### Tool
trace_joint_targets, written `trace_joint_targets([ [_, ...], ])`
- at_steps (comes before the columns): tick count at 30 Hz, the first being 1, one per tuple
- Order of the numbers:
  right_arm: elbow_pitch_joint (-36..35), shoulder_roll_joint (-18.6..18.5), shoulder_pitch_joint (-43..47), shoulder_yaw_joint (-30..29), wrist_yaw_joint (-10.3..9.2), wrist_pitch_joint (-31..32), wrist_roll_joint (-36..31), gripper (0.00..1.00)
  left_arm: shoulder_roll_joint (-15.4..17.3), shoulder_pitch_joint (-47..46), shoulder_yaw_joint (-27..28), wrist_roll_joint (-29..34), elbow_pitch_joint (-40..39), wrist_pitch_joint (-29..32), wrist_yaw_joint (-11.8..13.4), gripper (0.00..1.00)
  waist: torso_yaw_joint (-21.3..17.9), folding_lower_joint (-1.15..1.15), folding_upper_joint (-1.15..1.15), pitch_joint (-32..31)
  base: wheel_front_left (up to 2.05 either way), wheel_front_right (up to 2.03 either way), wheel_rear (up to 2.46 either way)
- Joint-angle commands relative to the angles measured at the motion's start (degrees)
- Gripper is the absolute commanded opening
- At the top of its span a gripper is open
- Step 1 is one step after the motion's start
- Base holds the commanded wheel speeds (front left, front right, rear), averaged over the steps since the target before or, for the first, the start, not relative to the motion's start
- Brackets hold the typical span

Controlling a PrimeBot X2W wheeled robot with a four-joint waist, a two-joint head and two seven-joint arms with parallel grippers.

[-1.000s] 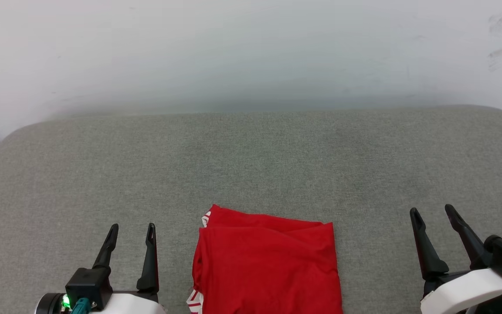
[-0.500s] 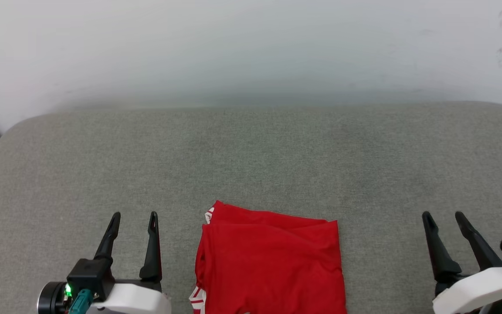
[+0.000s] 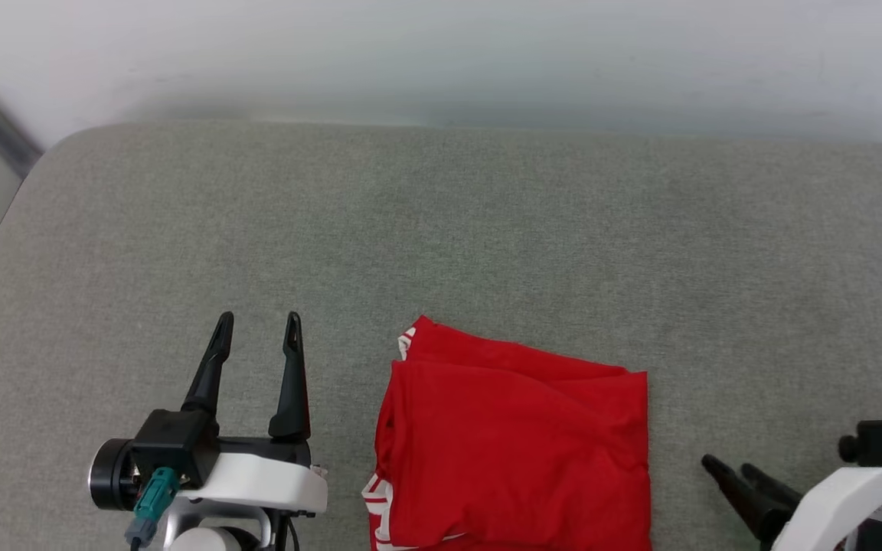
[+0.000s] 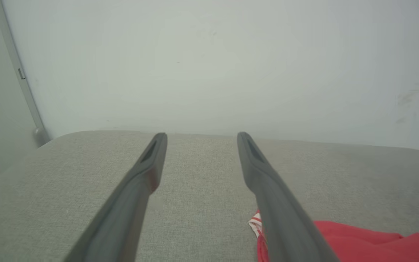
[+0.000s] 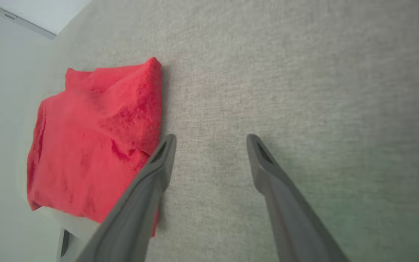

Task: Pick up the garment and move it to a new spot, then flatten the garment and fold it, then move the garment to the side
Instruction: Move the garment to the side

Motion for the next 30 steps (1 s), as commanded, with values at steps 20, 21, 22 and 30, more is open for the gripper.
trace_joint_targets([
  [20, 12.1, 0.0, -9.3, 15.6, -0.07, 8.1, 17.9, 0.0, -3.9, -3.5, 4.2, 4.1, 2.1, -0.3, -4.9, 1.0, 3.1, 0.0, 0.0, 5.8, 0.0, 0.0, 0.0],
  [21, 11.4, -0.4, -9.7, 15.9, -0.06, 7.3, 17.5, 0.0, -4.0, -3.1, 4.4, 4.2, 2.2, -0.3, -5.1, 1.0, 3.0, 0.0, 0.0, 5.5, 0.0, 0.0, 0.0],
  [22, 10.9, -0.8, -10.2, 16.2, -0.06, 6.6, 17.3, 0.0, -4.0, -2.8, 4.6, 4.4, 2.4, -0.3, -5.3, 1.0, 2.9, 0.0, 0.0, 5.2, 0.0, 0.0, 0.0],
  [30, 9.2, -6.0, -13.2, 18.4, -0.02, 0.0, 7.3, 0.0, -4.1, -0.6, 5.6, 5.6, 3.1, -0.3, -6.3, 1.0, -0.6, 0.0, 0.0, 0.3, 0.0, 0.0, 0.0],
])
